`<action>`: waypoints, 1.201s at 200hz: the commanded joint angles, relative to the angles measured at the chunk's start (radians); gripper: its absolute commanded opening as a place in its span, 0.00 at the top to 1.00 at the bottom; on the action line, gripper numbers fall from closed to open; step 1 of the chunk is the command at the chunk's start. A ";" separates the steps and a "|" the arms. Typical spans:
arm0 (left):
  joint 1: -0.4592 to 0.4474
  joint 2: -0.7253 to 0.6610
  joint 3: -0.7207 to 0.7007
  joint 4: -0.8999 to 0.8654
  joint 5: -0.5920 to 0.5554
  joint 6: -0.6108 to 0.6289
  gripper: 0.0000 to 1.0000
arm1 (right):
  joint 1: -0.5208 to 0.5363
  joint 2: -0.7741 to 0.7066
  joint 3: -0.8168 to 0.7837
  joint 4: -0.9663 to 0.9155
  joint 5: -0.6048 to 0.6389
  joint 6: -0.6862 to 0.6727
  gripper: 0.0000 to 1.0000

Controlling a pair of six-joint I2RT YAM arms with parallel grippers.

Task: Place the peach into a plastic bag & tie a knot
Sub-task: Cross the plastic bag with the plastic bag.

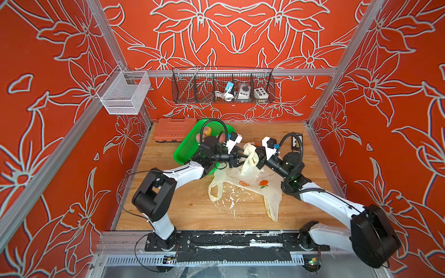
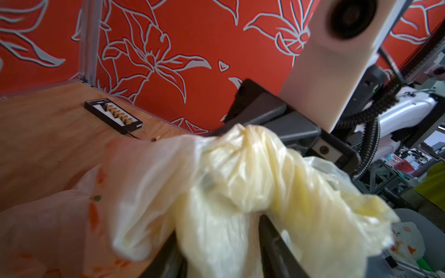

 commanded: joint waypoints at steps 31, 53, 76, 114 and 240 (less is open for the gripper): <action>-0.035 0.167 0.061 0.459 -0.032 -0.238 0.65 | -0.050 0.121 0.073 0.384 -0.118 0.245 1.00; -0.040 0.164 0.055 0.426 -0.044 -0.219 0.71 | -0.074 0.160 0.066 0.437 -0.141 0.306 1.00; -0.039 0.109 0.005 0.422 -0.077 -0.197 0.80 | -0.072 0.160 0.051 0.359 -0.073 0.192 1.00; -0.015 -0.012 0.000 0.173 -0.037 -0.050 0.89 | -0.067 0.058 0.032 0.009 -0.071 -0.136 1.00; -0.145 -0.020 -0.010 0.049 -0.026 0.065 1.00 | -0.042 0.170 0.138 0.175 -0.010 -0.122 1.00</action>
